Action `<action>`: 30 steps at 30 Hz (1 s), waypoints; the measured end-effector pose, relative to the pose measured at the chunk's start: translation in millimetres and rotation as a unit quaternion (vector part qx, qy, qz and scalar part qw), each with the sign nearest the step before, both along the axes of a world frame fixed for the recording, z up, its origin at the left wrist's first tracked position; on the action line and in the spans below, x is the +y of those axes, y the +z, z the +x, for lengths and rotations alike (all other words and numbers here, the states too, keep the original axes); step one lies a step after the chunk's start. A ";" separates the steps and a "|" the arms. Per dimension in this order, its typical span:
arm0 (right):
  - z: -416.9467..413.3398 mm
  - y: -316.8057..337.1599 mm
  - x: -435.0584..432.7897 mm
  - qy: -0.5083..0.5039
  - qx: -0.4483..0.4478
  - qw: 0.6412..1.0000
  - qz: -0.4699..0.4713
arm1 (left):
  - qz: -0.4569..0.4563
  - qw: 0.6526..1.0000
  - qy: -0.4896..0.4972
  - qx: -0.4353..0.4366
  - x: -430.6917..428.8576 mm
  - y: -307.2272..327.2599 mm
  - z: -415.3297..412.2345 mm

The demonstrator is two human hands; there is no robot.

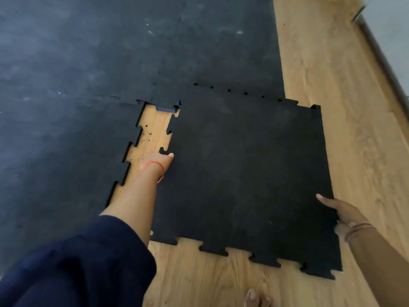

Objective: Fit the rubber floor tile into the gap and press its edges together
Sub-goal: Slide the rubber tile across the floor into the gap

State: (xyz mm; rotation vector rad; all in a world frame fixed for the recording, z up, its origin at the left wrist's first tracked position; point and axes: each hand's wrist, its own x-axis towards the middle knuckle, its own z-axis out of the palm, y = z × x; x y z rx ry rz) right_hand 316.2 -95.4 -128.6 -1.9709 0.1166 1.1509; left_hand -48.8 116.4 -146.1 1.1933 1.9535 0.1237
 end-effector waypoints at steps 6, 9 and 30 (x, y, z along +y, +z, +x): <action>-33.5 4.1 -12.1 -0.028 0.089 0.995 0.038 | 0.136 0.989 0.040 -0.032 3.0 27.0 -24.8; -51.4 -0.1 -15.5 -0.019 0.082 0.995 0.046 | 0.206 0.973 0.096 -0.028 -13.3 28.7 -52.3; -95.4 -39.7 -7.3 0.162 -0.164 0.955 -0.184 | 0.142 0.983 0.115 0.022 -67.3 -20.4 -133.8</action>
